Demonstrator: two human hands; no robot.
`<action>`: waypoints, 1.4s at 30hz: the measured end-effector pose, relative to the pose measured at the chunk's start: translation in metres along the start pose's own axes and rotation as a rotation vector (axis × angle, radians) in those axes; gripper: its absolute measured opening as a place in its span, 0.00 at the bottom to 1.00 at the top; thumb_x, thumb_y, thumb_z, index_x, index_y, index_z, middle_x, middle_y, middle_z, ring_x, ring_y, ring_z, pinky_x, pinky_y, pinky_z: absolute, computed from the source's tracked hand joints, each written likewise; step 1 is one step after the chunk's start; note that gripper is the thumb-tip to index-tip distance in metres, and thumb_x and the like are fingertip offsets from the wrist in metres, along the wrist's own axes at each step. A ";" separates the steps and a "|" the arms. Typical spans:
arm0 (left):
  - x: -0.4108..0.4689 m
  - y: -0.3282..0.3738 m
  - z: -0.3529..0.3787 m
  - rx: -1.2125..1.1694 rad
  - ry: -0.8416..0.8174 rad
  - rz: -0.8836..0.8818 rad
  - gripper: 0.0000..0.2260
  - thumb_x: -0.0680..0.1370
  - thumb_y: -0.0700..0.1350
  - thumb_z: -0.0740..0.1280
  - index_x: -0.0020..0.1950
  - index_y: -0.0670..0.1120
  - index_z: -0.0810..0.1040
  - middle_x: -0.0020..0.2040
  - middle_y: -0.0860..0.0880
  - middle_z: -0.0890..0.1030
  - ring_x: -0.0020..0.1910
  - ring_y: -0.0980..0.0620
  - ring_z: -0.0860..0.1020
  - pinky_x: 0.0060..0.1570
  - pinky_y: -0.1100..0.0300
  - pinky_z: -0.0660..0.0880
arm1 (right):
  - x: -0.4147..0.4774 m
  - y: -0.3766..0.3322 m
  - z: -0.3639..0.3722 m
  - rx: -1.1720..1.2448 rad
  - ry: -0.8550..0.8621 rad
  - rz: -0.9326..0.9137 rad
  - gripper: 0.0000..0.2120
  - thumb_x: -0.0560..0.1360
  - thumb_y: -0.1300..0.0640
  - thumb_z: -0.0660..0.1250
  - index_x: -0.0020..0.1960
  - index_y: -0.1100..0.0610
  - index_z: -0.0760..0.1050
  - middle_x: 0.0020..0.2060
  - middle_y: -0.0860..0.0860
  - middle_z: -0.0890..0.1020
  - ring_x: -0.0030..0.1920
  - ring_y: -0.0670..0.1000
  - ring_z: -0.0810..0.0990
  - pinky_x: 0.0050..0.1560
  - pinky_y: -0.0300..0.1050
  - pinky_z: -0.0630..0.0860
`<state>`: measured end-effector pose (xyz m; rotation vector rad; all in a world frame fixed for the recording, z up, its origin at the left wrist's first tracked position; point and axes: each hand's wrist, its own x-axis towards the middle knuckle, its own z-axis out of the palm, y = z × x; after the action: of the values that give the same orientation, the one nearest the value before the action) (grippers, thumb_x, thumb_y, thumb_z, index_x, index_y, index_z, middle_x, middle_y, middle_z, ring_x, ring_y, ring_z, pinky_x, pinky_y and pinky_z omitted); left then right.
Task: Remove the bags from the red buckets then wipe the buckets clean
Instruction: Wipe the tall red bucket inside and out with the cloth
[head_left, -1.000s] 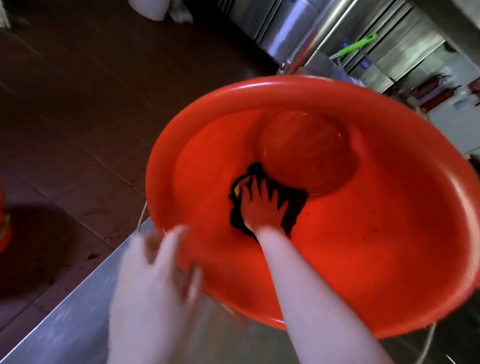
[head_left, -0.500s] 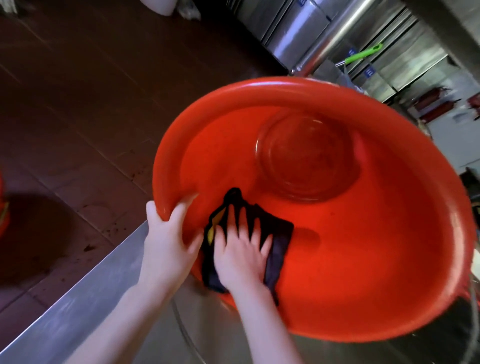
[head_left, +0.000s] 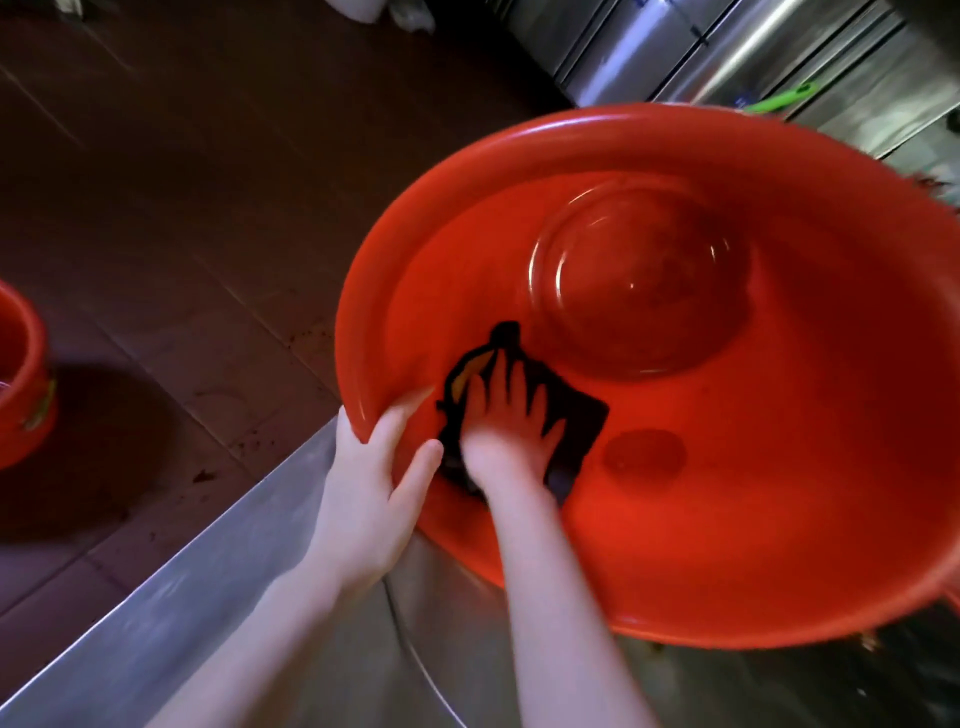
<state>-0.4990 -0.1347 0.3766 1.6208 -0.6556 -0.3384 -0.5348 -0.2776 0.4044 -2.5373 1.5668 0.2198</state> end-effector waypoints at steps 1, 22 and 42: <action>0.000 0.002 -0.001 -0.027 0.002 -0.009 0.20 0.77 0.54 0.61 0.69 0.63 0.69 0.71 0.52 0.67 0.70 0.63 0.62 0.66 0.76 0.55 | -0.027 -0.004 0.009 -0.042 0.043 -0.067 0.28 0.81 0.41 0.46 0.78 0.42 0.42 0.79 0.44 0.45 0.78 0.55 0.45 0.74 0.66 0.46; 0.071 0.078 -0.072 0.704 -0.108 0.386 0.34 0.76 0.47 0.66 0.76 0.66 0.53 0.54 0.44 0.67 0.35 0.42 0.72 0.35 0.49 0.78 | 0.039 0.069 -0.008 -0.142 -0.032 0.056 0.26 0.79 0.36 0.41 0.76 0.35 0.41 0.79 0.42 0.46 0.78 0.55 0.43 0.67 0.72 0.32; -0.014 0.027 -0.017 -0.022 -0.165 -0.303 0.23 0.81 0.50 0.58 0.63 0.79 0.59 0.45 0.50 0.82 0.24 0.52 0.81 0.29 0.71 0.75 | -0.056 0.030 -0.003 -0.066 -0.009 -0.250 0.27 0.78 0.35 0.41 0.75 0.34 0.40 0.78 0.40 0.49 0.77 0.53 0.52 0.68 0.71 0.52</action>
<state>-0.5062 -0.1143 0.4041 1.6843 -0.5260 -0.7047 -0.5864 -0.2427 0.4174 -2.7459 1.2420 0.2551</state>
